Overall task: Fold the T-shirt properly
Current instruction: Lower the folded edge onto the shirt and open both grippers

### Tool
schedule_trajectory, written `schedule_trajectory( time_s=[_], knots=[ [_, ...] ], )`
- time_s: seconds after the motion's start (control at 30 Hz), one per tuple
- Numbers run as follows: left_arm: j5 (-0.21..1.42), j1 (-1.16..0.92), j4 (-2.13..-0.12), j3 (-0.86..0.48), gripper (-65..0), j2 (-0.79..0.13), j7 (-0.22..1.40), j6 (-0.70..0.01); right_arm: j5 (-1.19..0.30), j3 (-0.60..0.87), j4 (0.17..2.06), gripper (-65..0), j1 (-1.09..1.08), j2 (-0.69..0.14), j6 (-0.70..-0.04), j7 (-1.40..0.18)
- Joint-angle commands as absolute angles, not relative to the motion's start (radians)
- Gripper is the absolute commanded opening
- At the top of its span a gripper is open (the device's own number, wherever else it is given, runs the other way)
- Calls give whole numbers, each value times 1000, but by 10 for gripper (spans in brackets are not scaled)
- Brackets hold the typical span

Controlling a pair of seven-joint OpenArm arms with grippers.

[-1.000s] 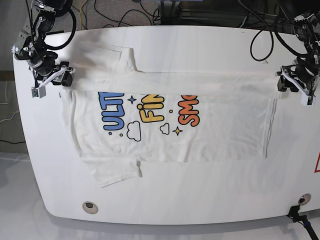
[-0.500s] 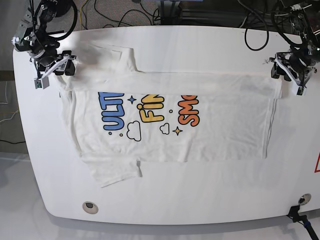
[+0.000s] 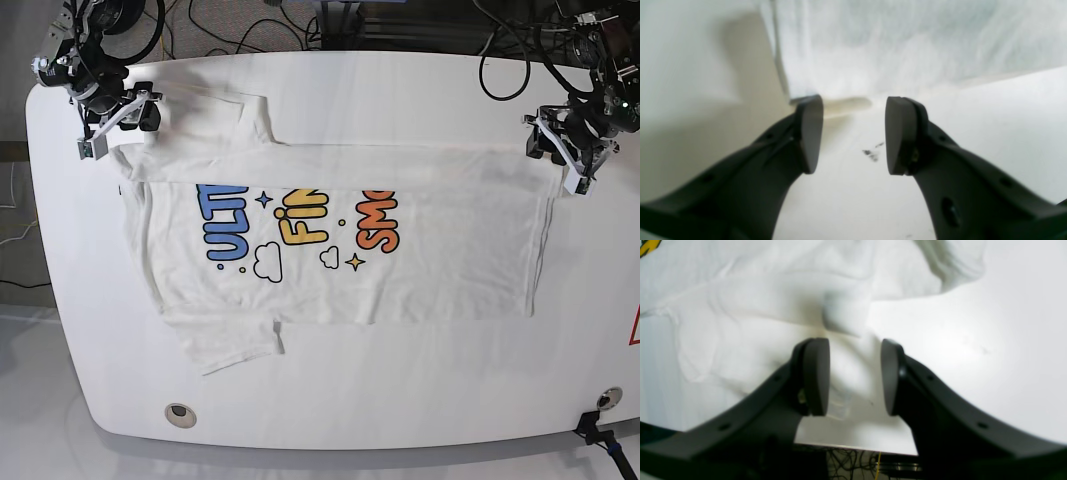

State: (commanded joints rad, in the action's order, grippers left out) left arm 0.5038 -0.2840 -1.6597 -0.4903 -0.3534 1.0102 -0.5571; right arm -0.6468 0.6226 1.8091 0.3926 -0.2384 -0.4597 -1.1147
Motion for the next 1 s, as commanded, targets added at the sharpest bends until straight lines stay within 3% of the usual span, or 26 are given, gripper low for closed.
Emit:
schedule_trajectory(
  time_s=[0.33,0.53,0.77,0.83,0.97,1.0],
  knots=[
    [606,-289,-1598,-508,-392,-362,950,-532,-654,624,1803,-402,404,-239,-464,-1129],
    [580,-281,-1502,-504,-386,-365,917,-510,-654,622,1803,-401,401,-239,-464,-1136],
    [568,-330,-1535,-504,-390,-362,912,-498,-656,624,1802,-399,404,-238,-464,-1135],
    [567,-345,-1546,-498,-433,-358,908,-496,-657,621,1797,-399,406,-238,-463,-1132],
    [564,-356,-1549,-494,-590,-353,885,-491,-658,620,1793,-399,406,-238,-466,-1126],
    [575,-350,-1549,-501,-481,-359,884,-492,-635,616,1801,-398,408,-236,-460,-1146]
  ],
)
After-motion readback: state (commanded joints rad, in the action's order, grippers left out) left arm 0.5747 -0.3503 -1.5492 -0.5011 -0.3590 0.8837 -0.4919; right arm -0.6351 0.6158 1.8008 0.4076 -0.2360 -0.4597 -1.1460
